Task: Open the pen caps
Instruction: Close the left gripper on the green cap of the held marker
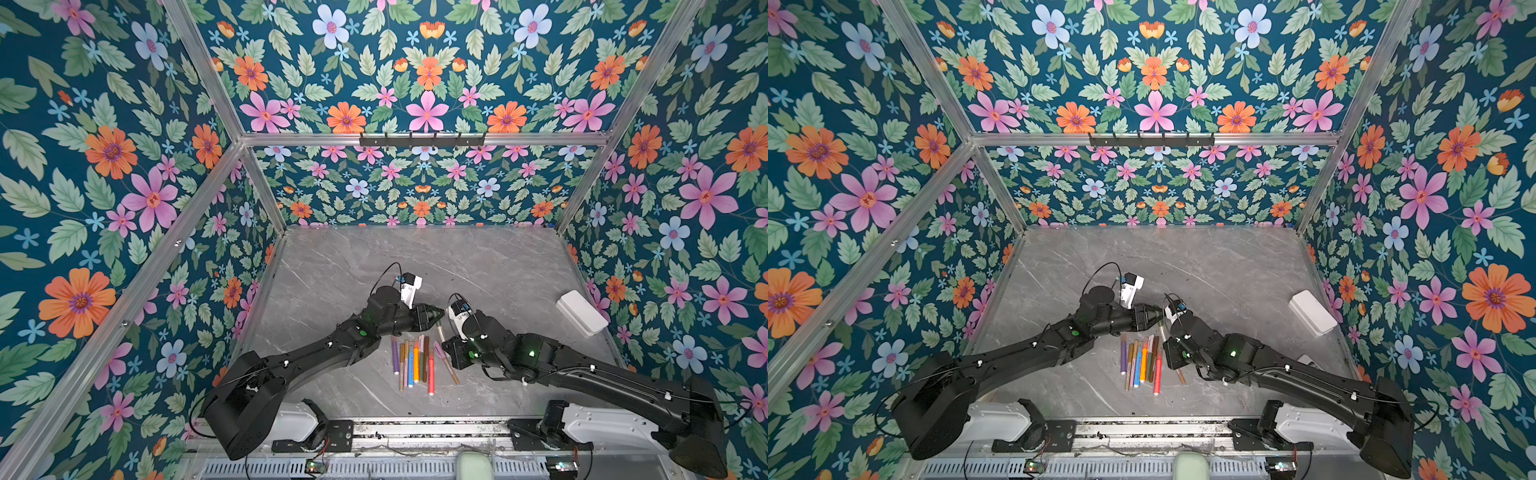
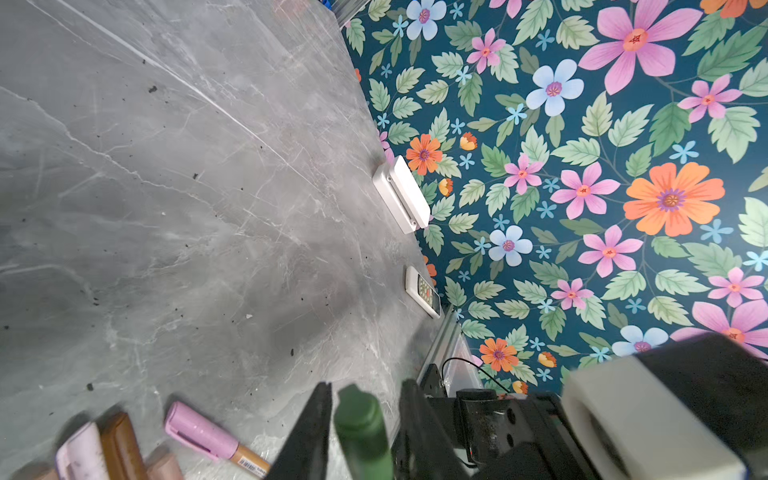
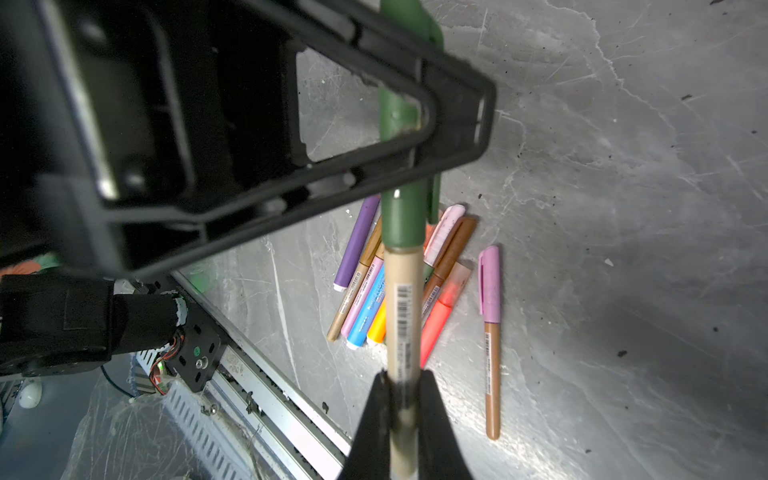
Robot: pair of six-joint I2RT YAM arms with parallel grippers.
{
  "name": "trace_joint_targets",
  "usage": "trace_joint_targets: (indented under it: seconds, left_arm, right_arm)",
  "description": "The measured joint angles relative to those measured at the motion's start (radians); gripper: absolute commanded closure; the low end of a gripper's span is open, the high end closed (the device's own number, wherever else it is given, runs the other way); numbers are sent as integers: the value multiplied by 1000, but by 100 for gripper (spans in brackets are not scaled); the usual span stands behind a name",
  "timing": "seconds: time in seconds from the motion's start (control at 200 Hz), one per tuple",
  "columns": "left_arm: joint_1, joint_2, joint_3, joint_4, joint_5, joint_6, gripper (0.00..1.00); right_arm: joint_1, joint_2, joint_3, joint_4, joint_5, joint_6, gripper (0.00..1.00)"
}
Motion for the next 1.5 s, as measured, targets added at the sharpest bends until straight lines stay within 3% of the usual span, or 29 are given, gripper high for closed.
trace_joint_targets:
  seconds: [0.315,0.39,0.45,0.52,0.735,0.88,0.95,0.995,1.325,1.5]
  left_arm:
    - [-8,18,1,56,22,-27,100]
    - [-9,25,5,63,26,-29,100]
    - [-10,30,8,71,32,-31,100]
    - [-11,35,11,80,40,-24,100]
    - [-10,42,12,85,46,-30,100]
    - [-12,48,13,95,51,-45,100]
    - [-12,49,13,104,52,-53,100]
    - [-12,48,13,110,54,-53,100]
    - [2,83,142,-47,49,24,100]
    - [54,142,257,-148,121,52,100]
  right_arm:
    - [0,-11,-7,-10,6,2,100]
    - [0,-19,-11,-14,15,2,100]
    - [0,-32,-17,-16,25,3,78]
    - [2,-50,-26,-17,39,18,66]
    - [0,-65,-49,-4,52,23,59]
    - [0,-34,-46,5,44,26,62]
    - [1,-21,-44,6,44,28,81]
    - [1,-16,-44,6,43,29,100]
    - [-3,-33,-87,95,61,26,100]
    - [-6,-60,-128,183,111,48,100]
